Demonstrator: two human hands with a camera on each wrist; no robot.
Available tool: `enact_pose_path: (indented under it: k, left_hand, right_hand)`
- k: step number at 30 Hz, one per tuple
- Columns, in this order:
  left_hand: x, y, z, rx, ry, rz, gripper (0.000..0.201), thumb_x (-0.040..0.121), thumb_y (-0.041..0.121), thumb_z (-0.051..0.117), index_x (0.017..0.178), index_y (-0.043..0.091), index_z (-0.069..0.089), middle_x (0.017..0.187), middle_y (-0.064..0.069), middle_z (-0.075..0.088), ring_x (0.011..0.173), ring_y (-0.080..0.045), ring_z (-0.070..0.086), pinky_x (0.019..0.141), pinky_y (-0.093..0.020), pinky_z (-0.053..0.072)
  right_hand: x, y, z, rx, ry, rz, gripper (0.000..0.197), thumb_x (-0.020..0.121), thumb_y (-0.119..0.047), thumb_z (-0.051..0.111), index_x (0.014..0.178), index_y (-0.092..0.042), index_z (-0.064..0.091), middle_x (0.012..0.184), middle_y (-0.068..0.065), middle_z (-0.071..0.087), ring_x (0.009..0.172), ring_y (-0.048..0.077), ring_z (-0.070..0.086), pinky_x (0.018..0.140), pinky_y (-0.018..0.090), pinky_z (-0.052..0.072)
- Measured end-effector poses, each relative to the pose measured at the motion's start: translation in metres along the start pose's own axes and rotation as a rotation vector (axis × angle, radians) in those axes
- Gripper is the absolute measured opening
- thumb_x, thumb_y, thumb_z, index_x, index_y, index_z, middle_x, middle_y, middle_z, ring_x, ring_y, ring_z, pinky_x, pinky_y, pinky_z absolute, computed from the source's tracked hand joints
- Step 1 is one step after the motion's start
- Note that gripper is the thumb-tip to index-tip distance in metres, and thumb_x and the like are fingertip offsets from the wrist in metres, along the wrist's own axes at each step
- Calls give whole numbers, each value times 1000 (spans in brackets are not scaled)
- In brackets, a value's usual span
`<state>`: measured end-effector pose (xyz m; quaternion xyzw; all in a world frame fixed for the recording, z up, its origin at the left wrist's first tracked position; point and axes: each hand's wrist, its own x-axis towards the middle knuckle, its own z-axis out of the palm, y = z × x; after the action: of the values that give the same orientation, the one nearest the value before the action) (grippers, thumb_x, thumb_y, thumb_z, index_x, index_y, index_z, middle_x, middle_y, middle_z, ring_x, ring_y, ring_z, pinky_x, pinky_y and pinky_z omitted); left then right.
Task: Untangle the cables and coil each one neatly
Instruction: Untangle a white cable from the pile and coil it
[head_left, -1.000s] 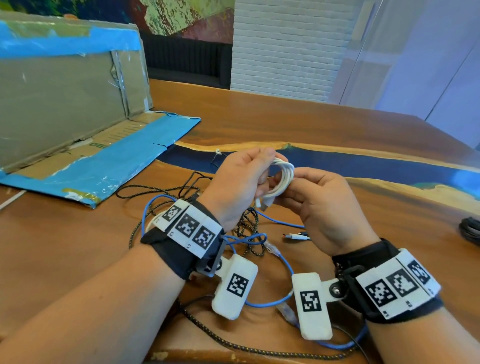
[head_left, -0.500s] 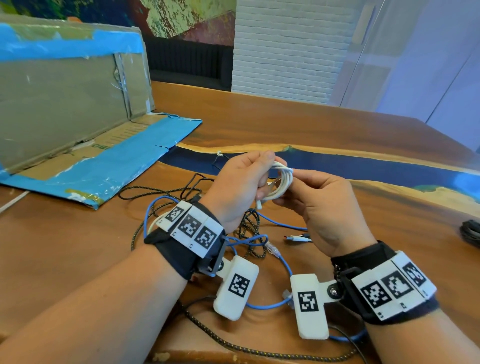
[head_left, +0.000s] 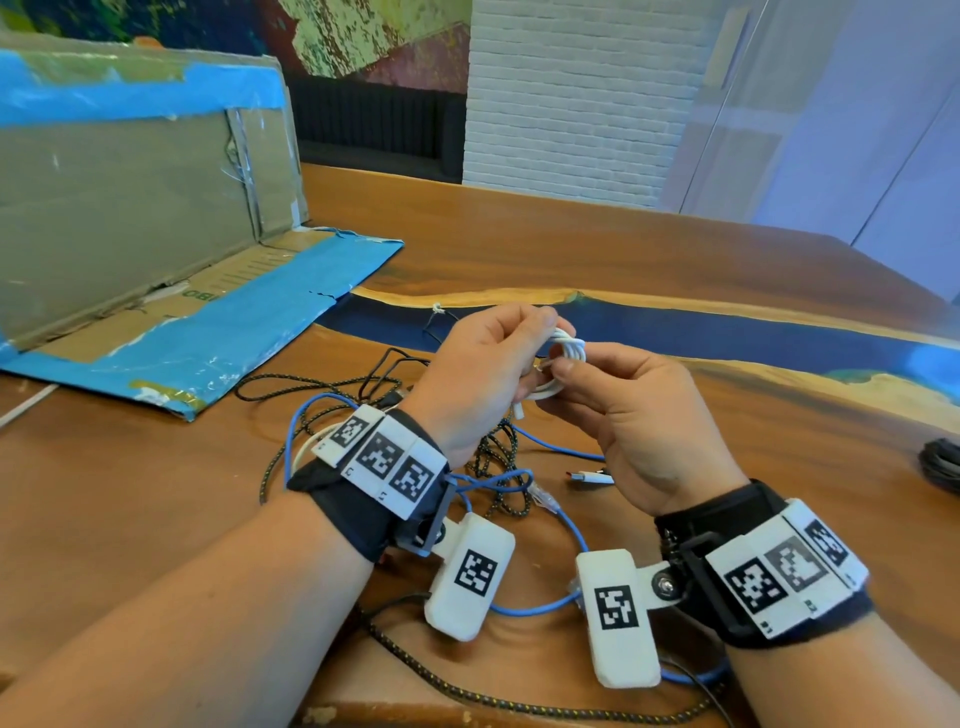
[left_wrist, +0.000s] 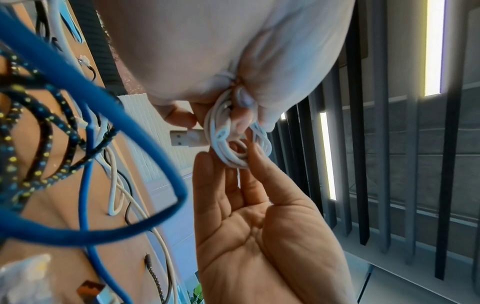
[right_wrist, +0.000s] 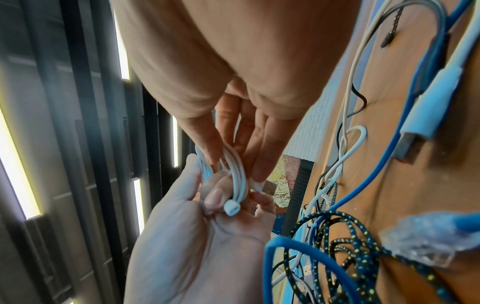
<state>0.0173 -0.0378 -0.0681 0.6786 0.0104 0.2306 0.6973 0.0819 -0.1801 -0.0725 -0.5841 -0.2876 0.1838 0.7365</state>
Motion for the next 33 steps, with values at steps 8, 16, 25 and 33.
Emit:
enact_pose_path:
  k: [8, 16, 25, 33]
  left_hand:
    - [5, 4, -12, -88, -127, -21, 27, 104, 2, 51, 123, 7, 69, 82, -6, 62, 82, -17, 61, 77, -30, 53]
    - [8, 1, -15, 27, -60, 8, 30, 98, -6, 58, 123, 5, 71, 105, -14, 76, 88, -18, 69, 79, -32, 57]
    - [10, -6, -10, 50, 59, -49, 22, 99, -4, 59, 106, 7, 76, 91, -1, 77, 77, -12, 72, 73, -26, 58]
    - [7, -2, -10, 30, -23, -72, 26, 99, -5, 56, 113, 7, 75, 106, -15, 77, 94, -25, 75, 81, -32, 61]
  right_hand:
    - [7, -1, -6, 62, 179, -26, 9, 93, -7, 67, 96, -8, 76, 96, 19, 75, 86, 26, 70, 72, 34, 57]
    - [7, 3, 2, 106, 136, -14, 9, 96, -6, 63, 96, -7, 73, 98, 19, 76, 91, 28, 72, 85, 39, 59]
    - [8, 6, 0, 88, 80, 57, 11, 83, -8, 73, 94, -8, 74, 100, 13, 77, 94, 22, 72, 87, 36, 54]
    - [8, 2, -6, 48, 113, 30, 14, 91, -4, 67, 81, -14, 68, 89, 10, 74, 81, 19, 69, 76, 35, 51]
